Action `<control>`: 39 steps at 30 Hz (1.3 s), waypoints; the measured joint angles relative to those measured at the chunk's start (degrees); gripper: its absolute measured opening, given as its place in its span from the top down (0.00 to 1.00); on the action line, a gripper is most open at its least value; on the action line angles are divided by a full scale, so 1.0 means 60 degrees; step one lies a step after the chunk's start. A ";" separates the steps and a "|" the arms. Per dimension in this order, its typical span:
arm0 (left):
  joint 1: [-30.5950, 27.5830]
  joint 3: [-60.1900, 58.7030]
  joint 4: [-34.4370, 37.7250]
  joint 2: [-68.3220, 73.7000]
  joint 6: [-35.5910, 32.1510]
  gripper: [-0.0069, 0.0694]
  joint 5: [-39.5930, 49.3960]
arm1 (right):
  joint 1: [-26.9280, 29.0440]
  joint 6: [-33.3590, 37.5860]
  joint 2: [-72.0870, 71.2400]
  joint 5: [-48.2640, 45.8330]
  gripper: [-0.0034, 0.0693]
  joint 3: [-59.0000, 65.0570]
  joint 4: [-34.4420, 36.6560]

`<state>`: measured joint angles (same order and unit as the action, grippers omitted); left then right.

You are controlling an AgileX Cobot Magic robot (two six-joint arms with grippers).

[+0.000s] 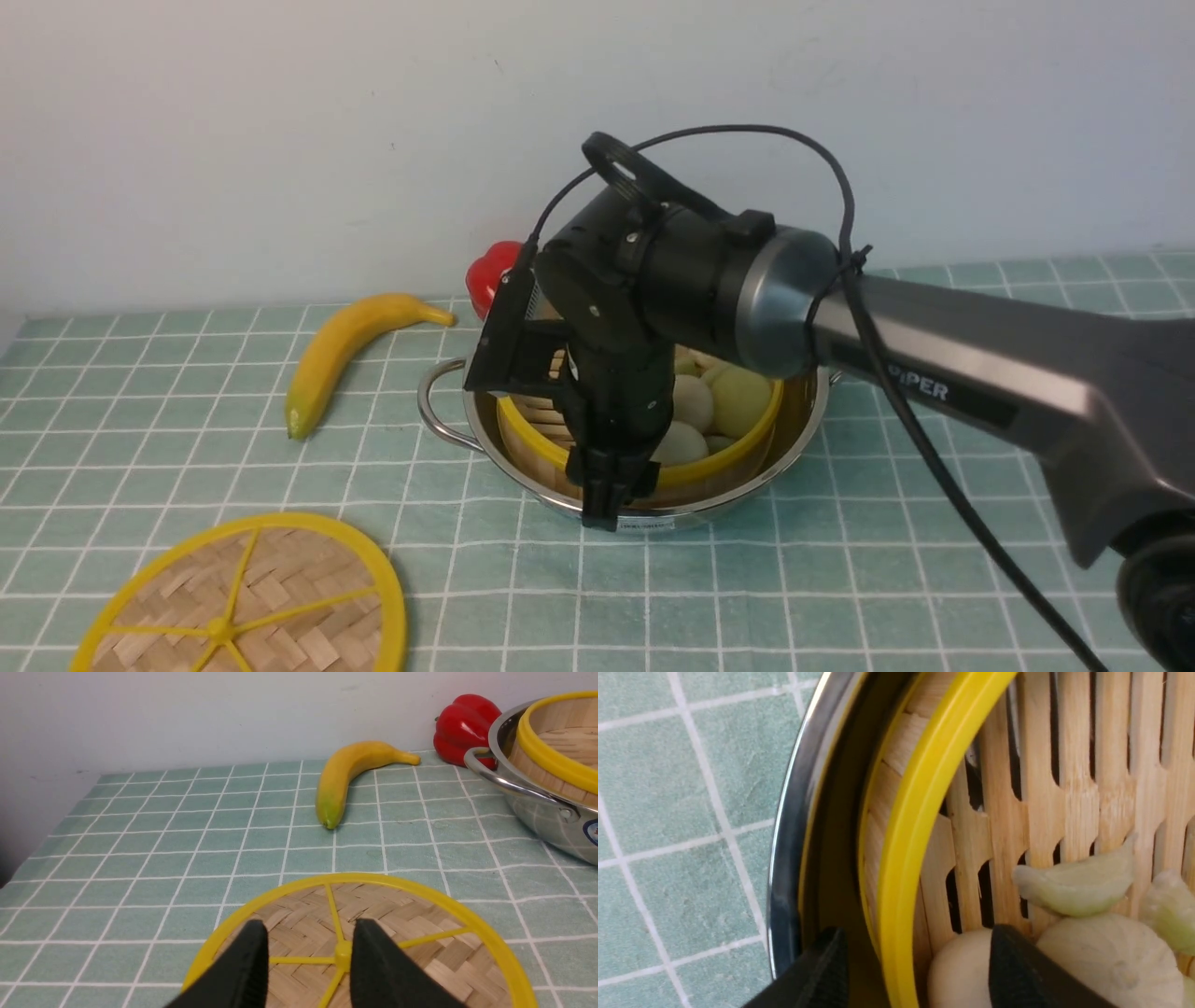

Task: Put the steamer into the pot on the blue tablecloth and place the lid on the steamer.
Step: 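Place the bamboo steamer basket of food into the steel pot with the right gripper, then grasp the bamboo steamer lid lying on the table by its centre knob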

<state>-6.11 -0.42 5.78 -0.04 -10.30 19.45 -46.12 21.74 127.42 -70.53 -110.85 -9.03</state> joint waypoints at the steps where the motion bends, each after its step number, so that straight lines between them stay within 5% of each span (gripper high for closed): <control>1: 0.0000 0.0000 0.0000 0.0000 0.0000 0.59 0.0000 | 0.0000 0.0000 0.0000 0.0000 0.38 0.0000 0.0000; 14: 0.0000 0.0000 0.0000 0.0000 0.0000 0.59 0.0000 | 0.0000 -0.0604 -0.1653 -0.0008 0.44 0.0000 -0.0009; 18: 0.0000 0.0000 0.0000 0.0000 0.0000 0.59 0.0000 | 0.0000 -0.1169 -0.2365 -0.0017 0.67 0.0000 -0.0028; 20: 0.0000 0.0000 0.0000 0.0000 0.0000 0.59 0.0000 | 0.0000 -0.1534 -0.2835 -0.0028 0.88 0.0000 -0.0028; 22: 0.0000 0.0000 0.0000 0.0000 0.0000 0.59 0.0000 | 0.0000 -0.1886 -0.3130 -0.0028 0.95 0.0000 -0.0017; 27: 0.0000 0.0000 0.0000 0.0000 0.0000 0.59 0.0000 | 0.0000 -0.3236 -0.3874 -0.0037 0.97 0.0000 0.0152; 39: 0.0000 0.0000 0.0000 0.0000 0.0000 0.59 0.0000 | 0.0000 -0.3474 -0.4072 0.0109 0.96 0.0010 -0.0020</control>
<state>-6.11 -0.42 5.78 -0.04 -10.30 19.45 -46.12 0.89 102.99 -69.87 -110.79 -9.15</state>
